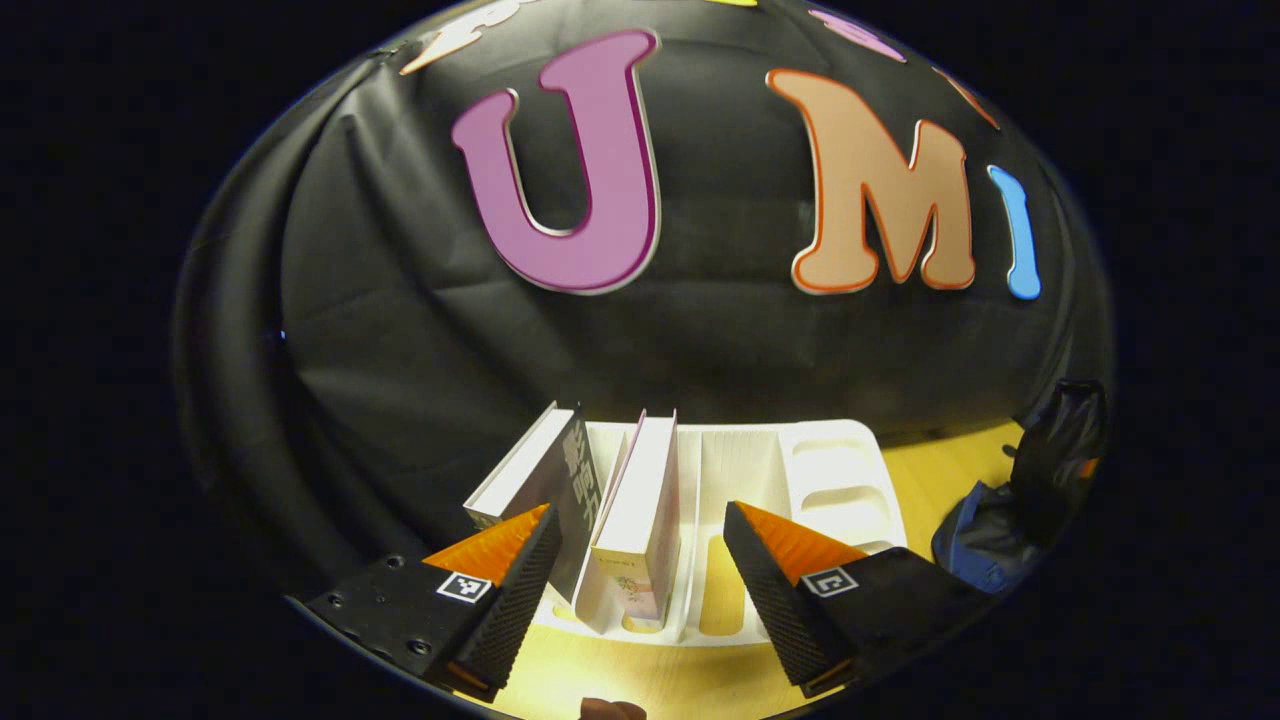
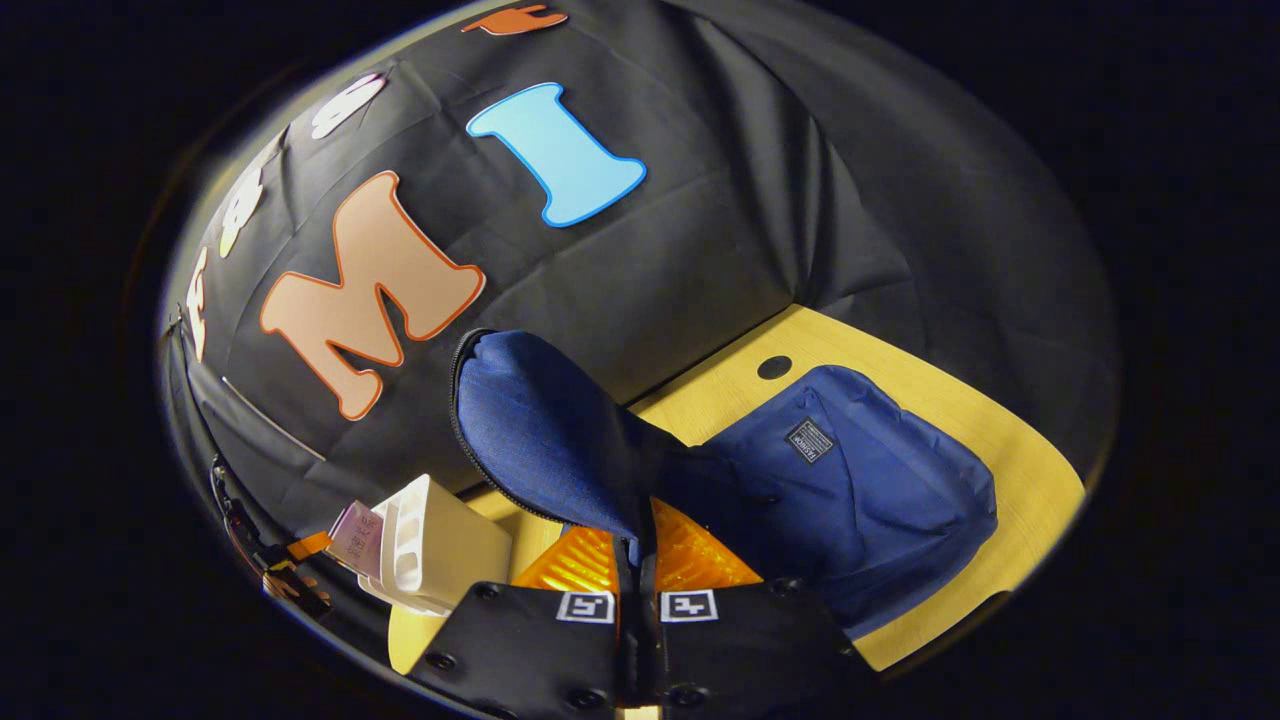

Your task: Open the schoolbag, grab two books from the bookshelf and put them into the schoolbag.

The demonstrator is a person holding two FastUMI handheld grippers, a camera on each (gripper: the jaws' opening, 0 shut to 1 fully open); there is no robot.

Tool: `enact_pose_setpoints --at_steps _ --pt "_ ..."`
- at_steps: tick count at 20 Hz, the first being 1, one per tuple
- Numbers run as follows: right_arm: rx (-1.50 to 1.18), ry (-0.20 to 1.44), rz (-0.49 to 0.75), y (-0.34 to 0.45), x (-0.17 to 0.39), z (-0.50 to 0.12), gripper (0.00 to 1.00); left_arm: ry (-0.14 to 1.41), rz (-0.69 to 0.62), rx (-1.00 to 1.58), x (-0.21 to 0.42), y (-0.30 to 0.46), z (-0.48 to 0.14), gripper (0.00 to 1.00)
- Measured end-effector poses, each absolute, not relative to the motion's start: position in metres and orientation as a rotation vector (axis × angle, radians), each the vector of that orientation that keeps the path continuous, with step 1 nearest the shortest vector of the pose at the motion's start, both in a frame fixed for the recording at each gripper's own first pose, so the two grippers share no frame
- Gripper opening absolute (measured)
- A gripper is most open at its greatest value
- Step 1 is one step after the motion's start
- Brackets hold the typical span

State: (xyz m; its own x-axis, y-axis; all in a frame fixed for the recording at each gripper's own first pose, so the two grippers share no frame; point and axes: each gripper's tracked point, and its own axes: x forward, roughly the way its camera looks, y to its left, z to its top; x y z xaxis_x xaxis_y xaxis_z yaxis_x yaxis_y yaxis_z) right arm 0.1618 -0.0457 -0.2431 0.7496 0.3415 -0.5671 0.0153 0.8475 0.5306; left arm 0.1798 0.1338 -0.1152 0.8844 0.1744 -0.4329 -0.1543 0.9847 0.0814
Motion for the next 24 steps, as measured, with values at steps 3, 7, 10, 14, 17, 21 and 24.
enact_pose_setpoints --at_steps 3,7,10,14,17,21,24 --pt "0.535 0.706 0.186 -0.042 0.162 -0.244 0.03 0.628 0.141 0.133 0.189 0.143 -0.136 0.95" --pt "0.531 0.7 0.185 -0.042 0.161 -0.244 0.03 0.772 0.094 0.168 0.205 0.143 -0.143 0.94" --pt "0.536 0.699 0.183 -0.041 0.161 -0.243 0.03 0.9 0.043 0.16 0.211 0.137 -0.159 0.93" --pt "0.526 0.704 0.183 -0.041 0.16 -0.244 0.03 1.046 0.026 0.137 0.207 0.137 -0.183 0.88" --pt "0.507 0.705 0.189 -0.04 0.16 -0.245 0.05 1.114 -0.01 0.165 0.205 0.139 -0.194 0.85" --pt "0.511 0.711 0.186 -0.04 0.159 -0.245 0.03 1.233 -0.075 0.128 0.184 0.126 -0.194 0.36" --pt "0.506 0.716 0.187 -0.04 0.158 -0.246 0.03 1.22 -0.089 0.13 0.183 0.123 -0.185 0.35"
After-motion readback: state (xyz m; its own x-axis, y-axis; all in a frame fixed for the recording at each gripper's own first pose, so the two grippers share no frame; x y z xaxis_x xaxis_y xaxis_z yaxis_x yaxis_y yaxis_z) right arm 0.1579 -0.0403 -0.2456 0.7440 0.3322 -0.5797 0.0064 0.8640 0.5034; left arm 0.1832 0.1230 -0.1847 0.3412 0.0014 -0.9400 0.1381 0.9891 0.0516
